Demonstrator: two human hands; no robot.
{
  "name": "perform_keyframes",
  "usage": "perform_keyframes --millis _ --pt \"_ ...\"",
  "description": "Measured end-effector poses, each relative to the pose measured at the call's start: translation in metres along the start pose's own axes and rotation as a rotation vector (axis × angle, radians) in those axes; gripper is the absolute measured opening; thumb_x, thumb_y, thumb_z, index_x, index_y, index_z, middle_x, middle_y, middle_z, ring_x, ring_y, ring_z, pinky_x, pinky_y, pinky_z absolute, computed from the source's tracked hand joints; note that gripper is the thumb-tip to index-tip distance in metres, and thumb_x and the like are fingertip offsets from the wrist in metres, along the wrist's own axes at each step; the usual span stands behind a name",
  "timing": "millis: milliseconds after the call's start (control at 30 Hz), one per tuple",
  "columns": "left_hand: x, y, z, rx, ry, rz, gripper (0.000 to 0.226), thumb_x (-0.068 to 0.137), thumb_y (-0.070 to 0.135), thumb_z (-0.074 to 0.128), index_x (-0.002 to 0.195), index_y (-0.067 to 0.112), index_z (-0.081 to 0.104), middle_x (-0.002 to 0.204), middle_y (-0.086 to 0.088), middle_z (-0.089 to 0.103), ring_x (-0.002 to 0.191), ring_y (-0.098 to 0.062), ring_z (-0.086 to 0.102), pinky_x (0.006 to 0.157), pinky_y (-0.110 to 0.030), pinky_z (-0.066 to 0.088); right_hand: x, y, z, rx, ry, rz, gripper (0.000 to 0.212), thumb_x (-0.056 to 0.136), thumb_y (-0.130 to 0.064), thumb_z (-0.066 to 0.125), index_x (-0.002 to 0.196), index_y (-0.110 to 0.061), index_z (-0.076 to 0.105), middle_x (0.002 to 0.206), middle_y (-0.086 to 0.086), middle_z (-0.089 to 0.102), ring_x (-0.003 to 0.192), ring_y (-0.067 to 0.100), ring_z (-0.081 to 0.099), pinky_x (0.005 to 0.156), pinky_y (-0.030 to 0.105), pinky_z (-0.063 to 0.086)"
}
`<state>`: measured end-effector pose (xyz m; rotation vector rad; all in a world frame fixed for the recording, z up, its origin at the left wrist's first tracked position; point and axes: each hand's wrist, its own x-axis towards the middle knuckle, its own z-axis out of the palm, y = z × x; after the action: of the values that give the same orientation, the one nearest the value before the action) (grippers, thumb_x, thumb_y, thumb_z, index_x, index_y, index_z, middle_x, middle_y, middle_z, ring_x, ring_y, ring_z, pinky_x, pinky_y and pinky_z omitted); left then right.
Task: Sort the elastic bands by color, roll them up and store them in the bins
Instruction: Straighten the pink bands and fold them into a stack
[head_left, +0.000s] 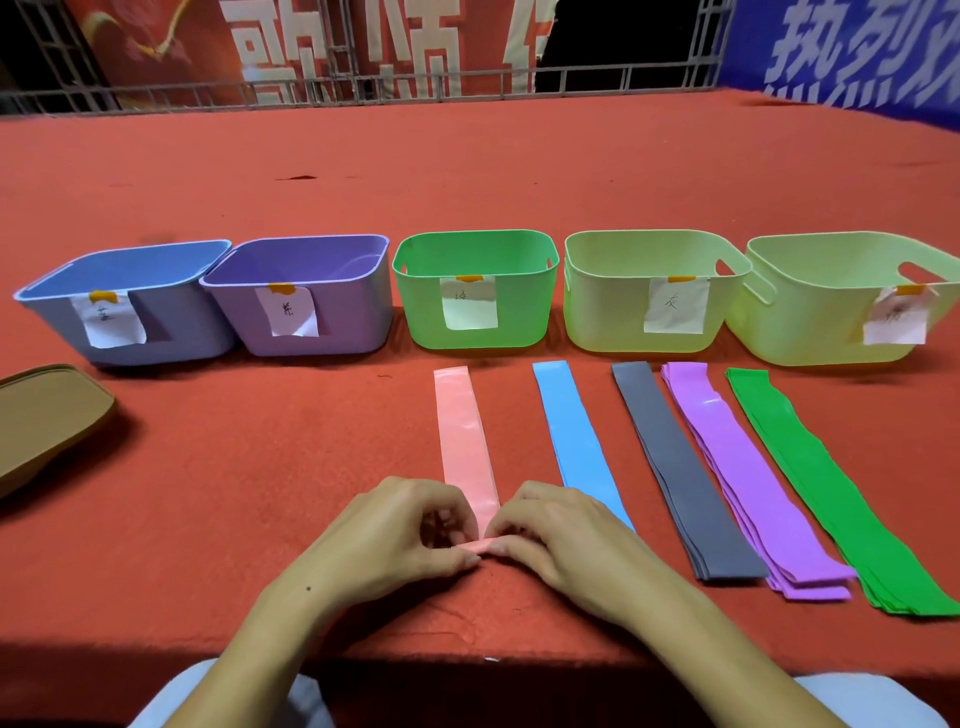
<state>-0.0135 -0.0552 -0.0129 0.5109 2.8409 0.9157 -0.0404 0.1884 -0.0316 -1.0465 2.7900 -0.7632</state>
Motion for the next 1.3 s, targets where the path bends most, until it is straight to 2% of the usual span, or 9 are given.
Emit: perform_keyframes --millis 133,267,433,600,833,1000,1133,1233,1300 --pt "-0.001 -0.002 -0.002 -0.022 0.033 -0.007 0.02 0.087 0.055 0.081 0.096 0.041 0.071 0.086 0.02 0.072 0.077 -0.007 0.065 0.074 -0.042 0.057 0.0 -0.001 0.0 -0.001 0.049 0.001 0.02 0.104 -0.054 0.056 0.115 -0.038 0.056 0.105 -0.014 0.06 0.096 0.007 0.058 0.088 0.035 0.051" --pt "-0.001 -0.004 -0.001 0.01 0.058 -0.038 0.018 0.088 0.06 0.078 0.096 0.044 0.074 0.086 0.023 0.072 0.078 -0.004 0.065 0.077 -0.039 0.057 -0.001 -0.003 0.0 -0.037 0.058 -0.003 0.019 0.104 -0.054 0.055 0.114 -0.038 0.056 0.11 -0.014 0.053 0.094 0.009 0.059 0.085 0.036 0.052" --pt "-0.001 -0.004 0.001 0.049 0.096 -0.033 0.045 0.082 0.088 0.06 0.096 0.048 0.075 0.091 0.024 0.073 0.084 -0.003 0.067 0.075 -0.034 0.056 0.0 -0.002 0.001 -0.036 0.042 0.01 0.026 0.096 -0.055 0.065 0.115 -0.039 0.058 0.115 -0.018 0.049 0.089 0.006 0.058 0.082 0.032 0.053" --pt "0.002 -0.009 0.002 0.136 0.108 -0.027 0.024 0.089 0.071 0.067 0.102 0.052 0.072 0.102 0.025 0.062 0.091 0.003 0.06 0.079 -0.037 0.056 0.003 0.0 0.006 -0.067 0.058 0.019 0.024 0.1 -0.054 0.061 0.115 -0.036 0.06 0.114 -0.016 0.051 0.092 0.009 0.06 0.082 0.036 0.054" --pt "0.002 -0.007 0.003 0.208 0.158 -0.034 0.018 0.092 0.062 0.065 0.105 0.049 0.066 0.098 0.029 0.067 0.088 0.003 0.062 0.076 -0.034 0.056 0.006 -0.002 0.01 -0.14 0.048 0.032 0.032 0.107 -0.06 0.041 0.12 -0.038 0.059 0.115 -0.014 0.05 0.094 0.012 0.06 0.081 0.04 0.054" --pt "0.001 -0.005 0.004 0.26 0.139 -0.018 0.033 0.084 0.073 0.065 0.105 0.048 0.062 0.101 0.029 0.059 0.087 0.004 0.058 0.069 -0.027 0.051 0.007 -0.003 0.01 -0.174 0.044 0.048 0.037 0.109 -0.061 0.033 0.12 -0.037 0.059 0.114 -0.012 0.05 0.093 0.017 0.061 0.079 0.041 0.053" --pt "0.004 -0.007 0.003 0.258 0.155 -0.018 0.029 0.086 0.071 0.067 0.105 0.049 0.068 0.104 0.029 0.06 0.09 0.005 0.06 0.069 -0.027 0.052 0.008 -0.002 0.011 -0.149 0.049 0.049 0.046 0.104 -0.065 0.027 0.121 -0.037 0.059 0.112 -0.012 0.053 0.093 0.018 0.063 0.079 0.042 0.055" --pt "0.003 -0.007 0.002 0.258 0.144 -0.011 0.041 0.088 0.082 0.055 0.107 0.049 0.072 0.102 0.03 0.063 0.089 0.007 0.06 0.068 -0.024 0.051 0.008 -0.002 0.01 -0.15 0.063 0.044 0.042 0.102 -0.064 0.029 0.124 -0.038 0.054 0.113 -0.012 0.054 0.095 0.018 0.064 0.08 0.043 0.055" --pt "0.002 -0.006 0.001 0.241 0.135 -0.016 0.056 0.085 0.091 0.042 0.109 0.05 0.072 0.101 0.029 0.063 0.088 0.006 0.06 0.069 -0.025 0.052 0.006 -0.004 0.008 -0.178 0.078 0.033 0.033 0.103 -0.062 0.038 0.121 -0.038 0.052 0.112 -0.012 0.05 0.091 0.017 0.062 0.075 0.043 0.055"
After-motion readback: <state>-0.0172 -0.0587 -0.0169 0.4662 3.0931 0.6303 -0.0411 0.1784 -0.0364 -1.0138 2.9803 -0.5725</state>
